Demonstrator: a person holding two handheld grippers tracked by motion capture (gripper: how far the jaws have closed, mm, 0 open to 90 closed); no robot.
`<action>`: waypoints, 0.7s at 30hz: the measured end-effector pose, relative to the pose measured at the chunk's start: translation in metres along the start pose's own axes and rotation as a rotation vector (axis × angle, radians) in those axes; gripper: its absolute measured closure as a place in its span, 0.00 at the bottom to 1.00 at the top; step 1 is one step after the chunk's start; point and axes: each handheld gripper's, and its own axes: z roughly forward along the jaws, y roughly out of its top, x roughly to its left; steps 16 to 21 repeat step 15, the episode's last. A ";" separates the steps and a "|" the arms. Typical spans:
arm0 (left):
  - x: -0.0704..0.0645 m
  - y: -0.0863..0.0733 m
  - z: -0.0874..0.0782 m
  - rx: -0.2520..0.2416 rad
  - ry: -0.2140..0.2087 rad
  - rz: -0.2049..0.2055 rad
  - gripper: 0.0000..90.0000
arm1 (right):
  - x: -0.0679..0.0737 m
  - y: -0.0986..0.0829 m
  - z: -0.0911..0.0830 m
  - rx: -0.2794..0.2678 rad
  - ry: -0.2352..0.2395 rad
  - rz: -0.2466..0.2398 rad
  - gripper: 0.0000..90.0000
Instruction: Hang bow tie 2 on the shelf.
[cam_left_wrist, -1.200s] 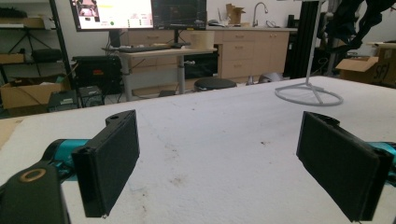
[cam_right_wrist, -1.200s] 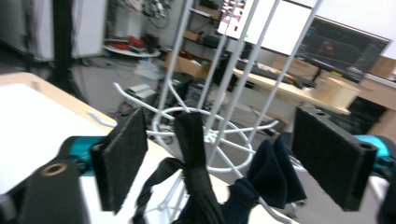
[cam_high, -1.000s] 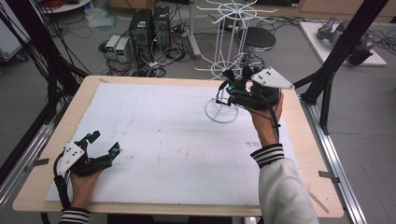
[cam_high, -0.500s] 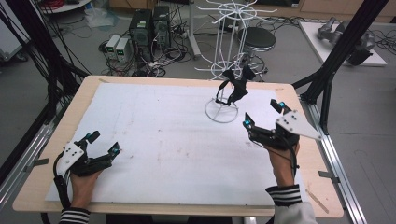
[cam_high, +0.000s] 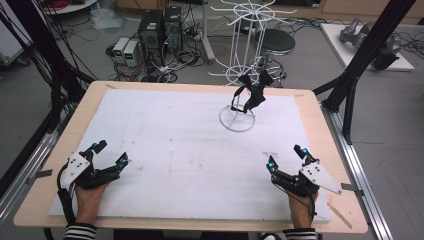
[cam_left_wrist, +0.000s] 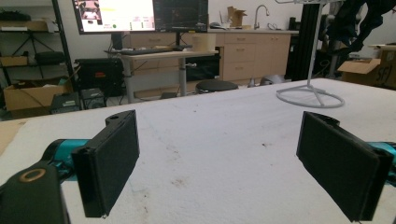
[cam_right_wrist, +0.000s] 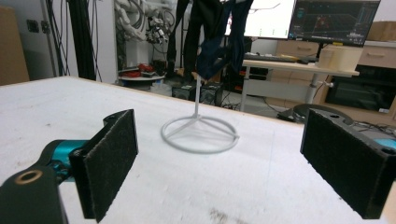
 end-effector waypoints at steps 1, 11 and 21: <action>0.000 0.000 0.000 -0.001 0.000 -0.001 0.15 | 0.002 -0.005 -0.001 0.002 -0.014 -0.002 0.12; 0.000 0.000 0.000 -0.001 -0.001 -0.002 0.15 | 0.002 -0.028 0.005 -0.019 -0.010 -0.015 0.12; 0.000 0.000 0.000 -0.003 -0.001 -0.002 0.15 | 0.004 -0.031 0.006 -0.014 -0.015 -0.038 0.12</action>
